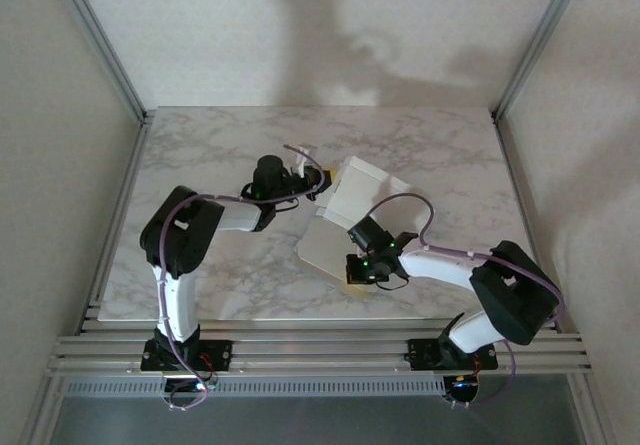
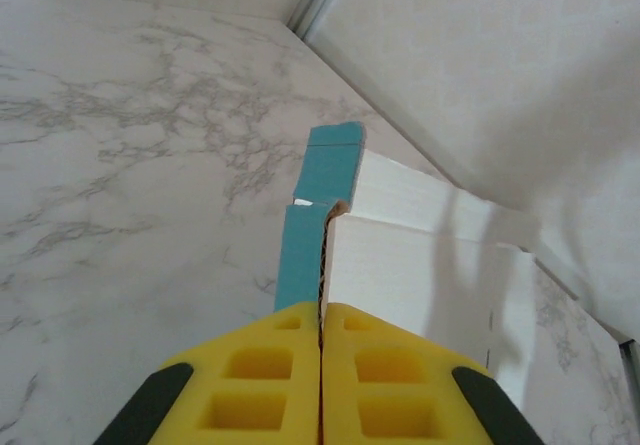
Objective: Fold the paper box
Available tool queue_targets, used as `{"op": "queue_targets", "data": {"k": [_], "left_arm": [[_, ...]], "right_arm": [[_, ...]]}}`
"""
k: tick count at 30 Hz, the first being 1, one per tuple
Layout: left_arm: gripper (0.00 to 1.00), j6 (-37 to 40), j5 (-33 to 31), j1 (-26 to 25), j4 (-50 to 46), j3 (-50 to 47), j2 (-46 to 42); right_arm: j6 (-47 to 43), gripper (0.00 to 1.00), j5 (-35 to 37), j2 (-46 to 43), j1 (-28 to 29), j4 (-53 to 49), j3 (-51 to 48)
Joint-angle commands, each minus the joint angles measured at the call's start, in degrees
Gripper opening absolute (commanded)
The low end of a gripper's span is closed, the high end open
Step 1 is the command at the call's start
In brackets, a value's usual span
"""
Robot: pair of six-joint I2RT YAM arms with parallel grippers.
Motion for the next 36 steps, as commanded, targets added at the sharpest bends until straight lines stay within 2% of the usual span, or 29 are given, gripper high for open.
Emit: {"op": "queue_targets", "data": {"k": [1, 10, 16, 23, 26, 32, 36], "left_arm": [[0.09, 2.05, 0.79, 0.43, 4.76, -3.05, -3.90], [0.11, 5.82, 0.46, 2.23, 4.01, -7.62, -5.23], [0.13, 9.16, 2.86, 3.62, -2.92, -3.21, -5.16], [0.21, 17.19, 7.83, 4.19, -22.92, 8.35, -3.03], [0.30, 20.32, 9.98, 4.57, -30.78, 13.02, -1.72], [0.44, 24.66, 7.62, 5.94, -47.29, 23.38, 2.59], [0.52, 26.66, 8.37, 7.45, -61.85, 33.81, 8.03]], "right_arm": [[2.34, 0.00, 4.73, 3.64, 0.22, 0.07, -0.28], [1.01, 0.00, 3.29, 5.47, 0.95, 1.37, -0.10], [-0.79, 0.00, 3.06, 6.56, 1.97, -0.29, 0.43], [-3.14, 0.00, 3.80, 9.52, 3.62, -4.19, 2.10], [-3.57, 0.00, 4.86, 11.23, 4.31, -6.13, 2.69], [-3.75, 0.00, 5.88, 12.45, 5.57, -8.14, 2.38], [-5.50, 0.00, 5.24, 11.44, 6.29, -10.12, 1.44]]}}
